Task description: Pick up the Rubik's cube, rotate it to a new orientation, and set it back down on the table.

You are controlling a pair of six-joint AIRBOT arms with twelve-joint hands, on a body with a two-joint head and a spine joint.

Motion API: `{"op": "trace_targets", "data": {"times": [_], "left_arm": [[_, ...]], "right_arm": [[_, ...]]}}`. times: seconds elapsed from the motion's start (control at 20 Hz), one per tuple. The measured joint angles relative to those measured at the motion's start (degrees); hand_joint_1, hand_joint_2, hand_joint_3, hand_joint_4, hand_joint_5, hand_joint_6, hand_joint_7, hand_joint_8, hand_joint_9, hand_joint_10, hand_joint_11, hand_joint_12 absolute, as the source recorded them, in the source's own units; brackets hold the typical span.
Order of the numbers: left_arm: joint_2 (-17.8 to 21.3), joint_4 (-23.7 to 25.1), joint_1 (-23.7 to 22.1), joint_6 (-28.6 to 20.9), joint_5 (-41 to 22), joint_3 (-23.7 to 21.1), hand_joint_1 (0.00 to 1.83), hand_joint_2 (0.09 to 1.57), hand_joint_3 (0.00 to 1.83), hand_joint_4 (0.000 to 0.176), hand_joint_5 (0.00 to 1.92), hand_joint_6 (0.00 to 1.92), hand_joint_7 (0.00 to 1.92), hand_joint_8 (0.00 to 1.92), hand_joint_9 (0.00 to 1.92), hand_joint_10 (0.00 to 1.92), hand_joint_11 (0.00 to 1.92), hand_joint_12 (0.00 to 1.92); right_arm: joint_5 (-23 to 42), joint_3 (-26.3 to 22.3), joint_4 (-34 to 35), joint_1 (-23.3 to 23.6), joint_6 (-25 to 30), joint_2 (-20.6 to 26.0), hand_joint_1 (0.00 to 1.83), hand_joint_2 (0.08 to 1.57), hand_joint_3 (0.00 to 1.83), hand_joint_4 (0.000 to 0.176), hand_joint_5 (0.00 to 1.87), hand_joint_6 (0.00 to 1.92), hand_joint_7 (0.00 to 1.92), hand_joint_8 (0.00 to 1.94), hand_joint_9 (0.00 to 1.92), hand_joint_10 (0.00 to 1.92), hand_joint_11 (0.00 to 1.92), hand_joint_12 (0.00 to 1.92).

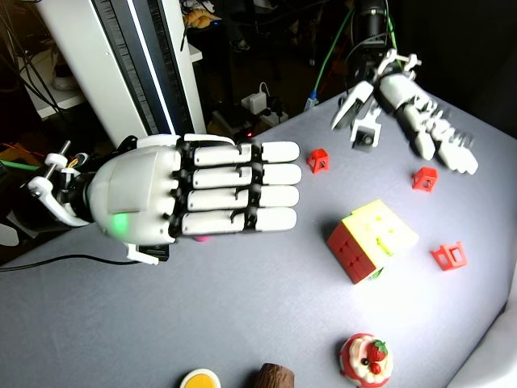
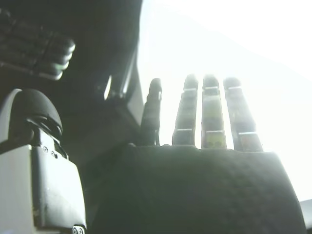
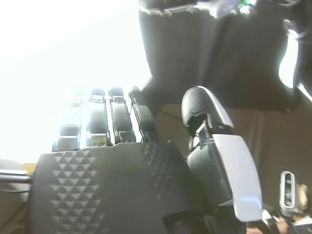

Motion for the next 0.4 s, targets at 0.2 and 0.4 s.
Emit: {"op": "trace_targets", "data": {"times": [0.2,0.4], "left_arm": [[1.99,-0.81,2.12,1.2,-5.42,-2.12,0.0,0.95,0.0,0.169,0.0,0.0,0.0,0.0,0.0,0.0,0.0,0.0],[4.2,-2.93,3.96,3.26,-11.63,-3.82,0.0,1.0,0.01,0.165,0.0,0.0,0.0,0.0,0.0,0.0,0.0,0.0]], "right_arm": [[0.61,-0.2,0.66,0.0,0.0,0.39,0.0,1.32,0.0,0.0,0.0,0.0,0.0,0.0,0.0,0.0,0.0,0.0],[4.92,-2.12,2.45,0.0,0.0,2.47,0.0,1.34,0.0,0.0,0.0,0.0,0.0,0.0,0.0,0.0,0.0,0.0]]}}
